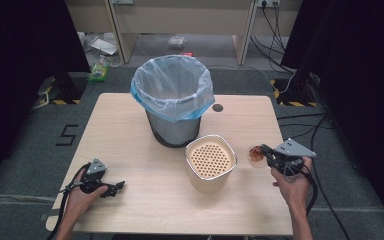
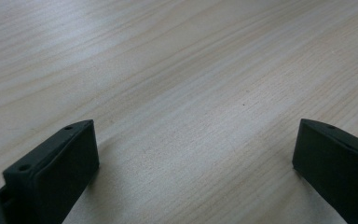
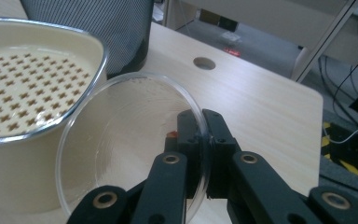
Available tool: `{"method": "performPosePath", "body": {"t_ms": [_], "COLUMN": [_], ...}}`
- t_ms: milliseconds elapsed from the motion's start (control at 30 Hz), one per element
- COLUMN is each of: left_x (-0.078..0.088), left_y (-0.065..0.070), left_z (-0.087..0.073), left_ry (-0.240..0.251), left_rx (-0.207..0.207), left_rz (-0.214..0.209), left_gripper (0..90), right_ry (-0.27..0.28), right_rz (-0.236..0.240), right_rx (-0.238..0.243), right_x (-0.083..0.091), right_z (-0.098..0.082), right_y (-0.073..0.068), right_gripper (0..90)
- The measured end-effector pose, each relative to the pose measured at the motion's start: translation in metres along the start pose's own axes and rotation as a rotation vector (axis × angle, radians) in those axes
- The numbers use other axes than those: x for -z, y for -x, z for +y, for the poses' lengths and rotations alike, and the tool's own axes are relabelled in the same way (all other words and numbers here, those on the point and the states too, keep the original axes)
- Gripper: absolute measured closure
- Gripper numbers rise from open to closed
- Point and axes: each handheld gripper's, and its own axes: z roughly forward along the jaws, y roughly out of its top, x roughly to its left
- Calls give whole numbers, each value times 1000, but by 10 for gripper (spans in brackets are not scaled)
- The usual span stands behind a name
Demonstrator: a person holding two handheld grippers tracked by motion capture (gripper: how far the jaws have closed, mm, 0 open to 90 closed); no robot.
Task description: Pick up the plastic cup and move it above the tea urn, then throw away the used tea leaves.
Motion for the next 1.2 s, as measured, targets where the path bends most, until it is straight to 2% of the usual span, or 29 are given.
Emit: {"method": "performPosePath", "body": {"t_ms": [200,333,433,767,800,967,1000,1033,1200], "left_x": [0,0,0,0,0,0,0,0,0], "left_y": [0,0,0,0,0,0,0,0,0], "left_z": [0,0,0,0,0,0,0,0,0], "left_ry": [0,0,0,0,0,0,0,-1,0], "left_rx": [0,0,0,0,0,0,0,0,2], "left_rz": [0,0,0,0,0,0,1,1,1], "left_gripper": [0,0,0,0,0,0,0,0,0], "right_ry": [33,53,60,120,135,163,167,179,205], "right_rz": [-38,-46,-45,-37,-38,-54,-59,-79,-109], "right_rx": [35,45,47,101,123,161,178,225,310], "right_x": [-2,-5,-8,-16,-19,-24,-25,-27,-33], "right_z": [16,24,28,47,52,62,64,70,78], "right_y": [2,2,1,-10,-14,-22,-24,-31,-43], "right_gripper": [874,874,874,874,873,873,873,873,873]}}
